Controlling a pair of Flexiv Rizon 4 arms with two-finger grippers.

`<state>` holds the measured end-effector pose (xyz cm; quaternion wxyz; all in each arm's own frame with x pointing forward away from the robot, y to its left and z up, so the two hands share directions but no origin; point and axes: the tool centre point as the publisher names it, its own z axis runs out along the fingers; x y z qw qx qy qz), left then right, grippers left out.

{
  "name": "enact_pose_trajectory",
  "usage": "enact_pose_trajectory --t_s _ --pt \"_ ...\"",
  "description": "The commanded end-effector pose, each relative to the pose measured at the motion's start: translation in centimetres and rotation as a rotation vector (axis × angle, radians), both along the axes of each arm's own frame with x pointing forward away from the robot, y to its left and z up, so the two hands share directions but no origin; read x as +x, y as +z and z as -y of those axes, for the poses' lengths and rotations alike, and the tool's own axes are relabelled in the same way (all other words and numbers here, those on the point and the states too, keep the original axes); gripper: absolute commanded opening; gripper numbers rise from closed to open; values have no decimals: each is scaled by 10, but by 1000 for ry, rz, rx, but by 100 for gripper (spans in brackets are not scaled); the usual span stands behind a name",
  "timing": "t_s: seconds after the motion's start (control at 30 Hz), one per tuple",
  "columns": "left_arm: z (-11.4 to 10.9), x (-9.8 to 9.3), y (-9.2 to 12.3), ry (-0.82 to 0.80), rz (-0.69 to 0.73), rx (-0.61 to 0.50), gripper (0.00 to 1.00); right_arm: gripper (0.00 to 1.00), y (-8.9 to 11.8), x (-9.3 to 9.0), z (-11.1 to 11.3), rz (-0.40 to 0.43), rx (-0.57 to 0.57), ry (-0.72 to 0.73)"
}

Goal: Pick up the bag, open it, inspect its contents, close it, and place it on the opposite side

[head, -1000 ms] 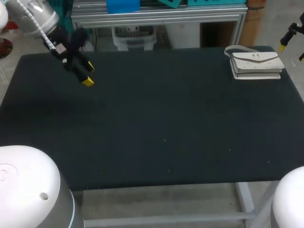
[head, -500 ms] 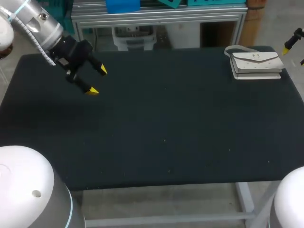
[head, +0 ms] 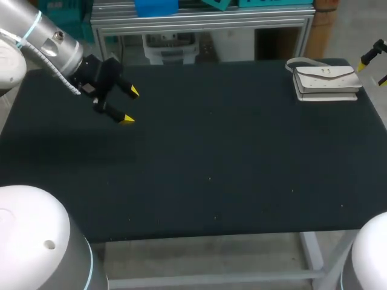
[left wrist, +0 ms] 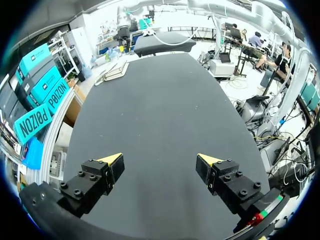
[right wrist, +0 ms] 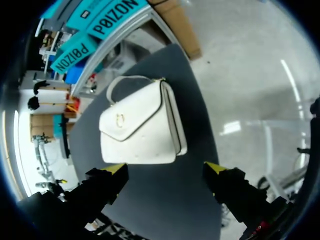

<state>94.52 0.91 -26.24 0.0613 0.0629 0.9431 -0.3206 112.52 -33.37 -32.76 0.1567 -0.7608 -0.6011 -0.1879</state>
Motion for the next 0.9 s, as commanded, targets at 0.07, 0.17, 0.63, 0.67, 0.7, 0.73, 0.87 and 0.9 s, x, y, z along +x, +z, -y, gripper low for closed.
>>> enact_pose_trajectory --t_s 0.07,0.17,0.63,0.67,0.7,0.73,0.87,0.9 --pt "-1 -2 0 3 5 -3 100 100 -14 17 5 -77 72 42" --pt "-1 -2 0 3 5 -3 100 95 -19 24 -1 -76 94 38" --pt "-1 -2 0 3 5 -3 100 55 -38 43 -10 -77 178 19" --pt "-1 -2 0 3 5 -3 100 51 -38 43 -11 -77 182 19" --pt "-1 -2 0 3 5 -3 100 48 -40 45 -11 -77 187 17" --pt "-1 -2 0 3 5 -3 100 47 -41 47 -12 -78 190 16" --pt "-1 -2 0 3 5 -3 100 44 -45 53 -14 -70 214 13" --pt "-1 -2 0 3 5 -3 100 40 -45 55 -16 -69 217 14"
